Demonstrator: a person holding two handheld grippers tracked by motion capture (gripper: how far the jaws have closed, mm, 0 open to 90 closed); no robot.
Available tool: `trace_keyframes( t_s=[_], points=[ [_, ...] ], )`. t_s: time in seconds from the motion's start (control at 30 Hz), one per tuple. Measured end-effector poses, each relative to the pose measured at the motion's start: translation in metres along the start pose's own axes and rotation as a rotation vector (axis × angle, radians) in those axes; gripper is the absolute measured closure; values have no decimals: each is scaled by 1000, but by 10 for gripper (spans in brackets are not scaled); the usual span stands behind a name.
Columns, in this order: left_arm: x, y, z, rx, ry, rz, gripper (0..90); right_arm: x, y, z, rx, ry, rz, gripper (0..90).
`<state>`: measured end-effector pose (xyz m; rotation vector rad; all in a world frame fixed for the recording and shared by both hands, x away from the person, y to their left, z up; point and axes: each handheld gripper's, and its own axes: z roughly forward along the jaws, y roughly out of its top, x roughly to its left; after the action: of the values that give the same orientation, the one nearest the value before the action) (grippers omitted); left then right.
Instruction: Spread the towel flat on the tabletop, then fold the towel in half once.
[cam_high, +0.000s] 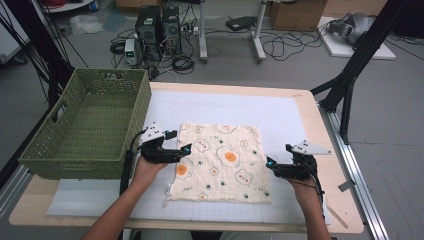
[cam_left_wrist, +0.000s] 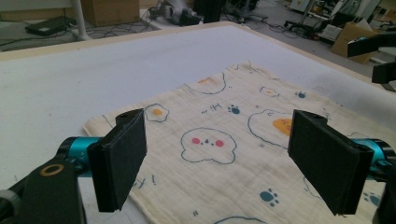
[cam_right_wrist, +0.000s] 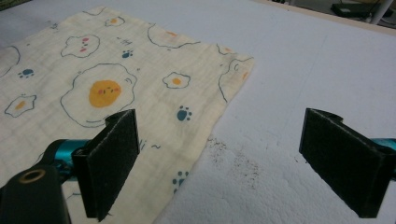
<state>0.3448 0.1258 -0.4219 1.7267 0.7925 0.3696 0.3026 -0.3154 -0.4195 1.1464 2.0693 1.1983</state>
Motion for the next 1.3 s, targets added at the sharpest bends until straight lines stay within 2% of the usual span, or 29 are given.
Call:
trace_keyframes(
  t_s=[0.13,0.3,0.5,0.6,0.7,0.73,0.9,1.13,1.23,1.3],
  points=[
    [0,-1,2,7,3,0,201,-2,0,0,1,1,9,115],
    [1,-1,2,13,27,-8,200,-4,-1,1,2,1,7,115],
    [5,-1,0,26,38,-36,188,-3,-1,4,3,17,25,115],
    [5,-2,-1,42,46,-31,188,-1,0,7,3,25,21,115],
    [7,0,-1,38,61,-40,189,1,0,9,21,30,0,115],
    [8,1,-1,41,52,-42,200,1,0,9,25,31,-2,115],
    [9,4,1,62,64,-33,218,-2,-1,7,11,40,18,115],
    [18,24,11,69,99,-50,219,-4,0,7,2,50,17,115],
    [20,33,20,77,111,-39,222,-3,0,8,1,60,16,115],
    [21,38,24,52,123,-25,250,-2,1,8,6,67,11,115]
  ],
)
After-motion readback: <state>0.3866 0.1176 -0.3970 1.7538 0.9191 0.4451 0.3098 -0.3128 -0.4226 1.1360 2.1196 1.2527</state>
